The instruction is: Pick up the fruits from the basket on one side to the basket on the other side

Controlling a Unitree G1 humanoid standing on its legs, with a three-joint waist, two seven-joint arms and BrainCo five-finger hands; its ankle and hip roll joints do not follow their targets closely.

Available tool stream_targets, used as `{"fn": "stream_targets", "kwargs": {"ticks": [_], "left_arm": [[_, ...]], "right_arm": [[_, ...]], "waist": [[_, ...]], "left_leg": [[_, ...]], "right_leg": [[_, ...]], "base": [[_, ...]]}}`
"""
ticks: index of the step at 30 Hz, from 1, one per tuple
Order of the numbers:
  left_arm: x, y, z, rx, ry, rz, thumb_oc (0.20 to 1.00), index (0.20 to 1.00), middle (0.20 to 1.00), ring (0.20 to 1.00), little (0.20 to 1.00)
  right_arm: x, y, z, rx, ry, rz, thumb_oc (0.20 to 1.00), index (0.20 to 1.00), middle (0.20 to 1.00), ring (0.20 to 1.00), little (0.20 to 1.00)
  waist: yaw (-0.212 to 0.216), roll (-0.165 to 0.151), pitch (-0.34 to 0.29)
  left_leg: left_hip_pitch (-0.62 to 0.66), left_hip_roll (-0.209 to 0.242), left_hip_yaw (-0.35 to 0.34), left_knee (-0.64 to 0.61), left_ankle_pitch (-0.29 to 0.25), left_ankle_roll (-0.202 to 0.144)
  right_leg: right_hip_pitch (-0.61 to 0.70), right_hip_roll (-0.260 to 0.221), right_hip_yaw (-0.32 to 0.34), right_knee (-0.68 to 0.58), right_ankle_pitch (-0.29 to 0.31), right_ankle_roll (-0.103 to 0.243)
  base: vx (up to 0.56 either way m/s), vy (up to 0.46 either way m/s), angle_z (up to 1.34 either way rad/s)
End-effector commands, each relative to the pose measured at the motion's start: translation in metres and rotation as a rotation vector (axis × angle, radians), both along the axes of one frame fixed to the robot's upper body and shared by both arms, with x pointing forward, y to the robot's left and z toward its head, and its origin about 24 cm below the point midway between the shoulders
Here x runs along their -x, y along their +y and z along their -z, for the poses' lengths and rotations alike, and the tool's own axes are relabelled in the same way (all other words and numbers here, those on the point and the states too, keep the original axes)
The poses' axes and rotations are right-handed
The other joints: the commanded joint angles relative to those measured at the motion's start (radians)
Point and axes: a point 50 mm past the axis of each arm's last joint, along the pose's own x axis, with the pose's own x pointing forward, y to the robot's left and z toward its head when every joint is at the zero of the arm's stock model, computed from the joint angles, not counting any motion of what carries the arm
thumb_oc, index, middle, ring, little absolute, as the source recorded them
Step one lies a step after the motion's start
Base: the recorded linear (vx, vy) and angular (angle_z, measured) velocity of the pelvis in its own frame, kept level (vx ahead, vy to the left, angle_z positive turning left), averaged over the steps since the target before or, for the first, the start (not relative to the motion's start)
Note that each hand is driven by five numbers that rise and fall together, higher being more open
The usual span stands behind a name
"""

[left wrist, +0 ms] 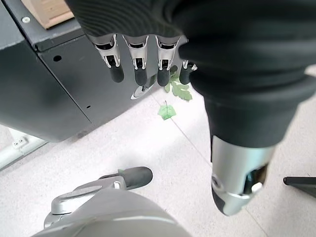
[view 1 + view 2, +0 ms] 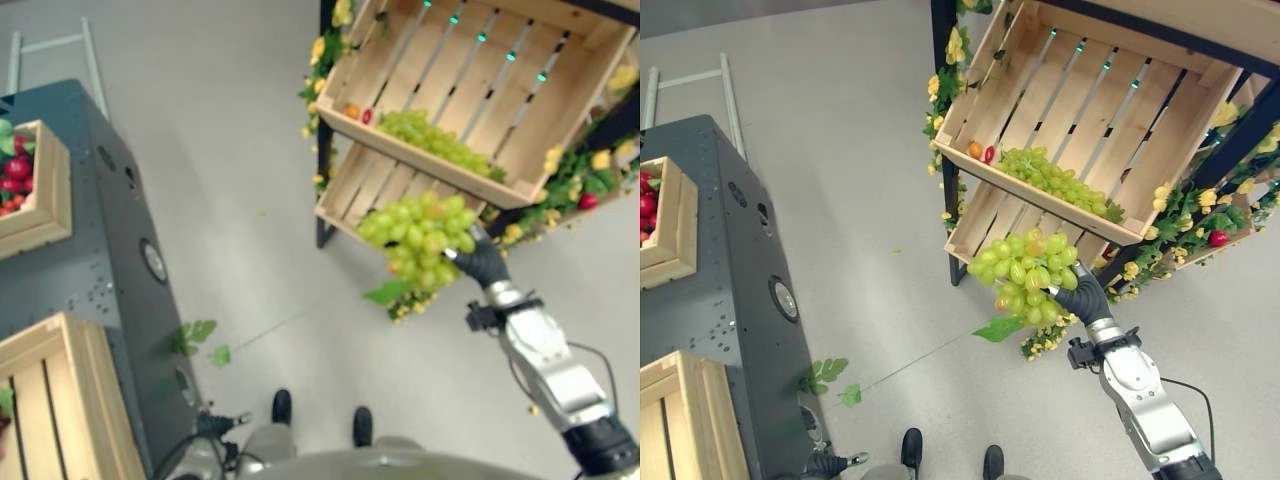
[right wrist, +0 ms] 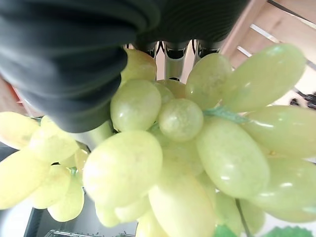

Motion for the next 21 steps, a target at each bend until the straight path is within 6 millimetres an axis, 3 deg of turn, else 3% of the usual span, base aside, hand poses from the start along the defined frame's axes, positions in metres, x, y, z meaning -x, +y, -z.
{"fn": "stream_targets", "kwargs": {"ticks": [1,11,21], "left_arm": [[0.013,-0.001,0.006,-0.009,0.076,0.045,1.000,1.000,1.000,1.000,1.000],[0.026,0.009,0.006,-0.022,0.119,0.040,1.000,1.000,1.000,1.000,1.000],[0.036,0.013,0.007,-0.010,0.154,0.022,1.000,1.000,1.000,1.000,1.000]], "right_arm": [[-0.001,0.008,-0.051,-0.063,-0.234,-0.039,0.200,0.200,0.200,0.200,0.200],[-0.013,0.007,-0.073,-0.085,-0.291,-0.050,0.200,0.200,0.200,0.200,0.200],[-0.036,-0.013,-0.103,-0.072,-0.328,0.002,0.200,0.200,0.200,0.200,0.200]], "waist": [[0.027,-0.045,-0.057],[0.057,-0.069,-0.079],[0.081,-0.086,-0.087]], "left_leg": [[-0.043,-0.003,-0.021,0.066,-0.070,0.039],[-0.014,-0.010,-0.022,0.030,-0.071,0.048],[-0.011,-0.016,-0.030,0.015,-0.067,0.050]], "right_leg": [[-0.036,0.023,0.007,0.016,0.007,0.042],[-0.031,0.014,0.013,0.009,0.010,0.052],[-0.029,0.007,0.005,0.006,0.015,0.057]], "base": [[0.04,0.043,-0.03],[0.03,0.028,-0.03],[0.00,0.000,0.00]]}}
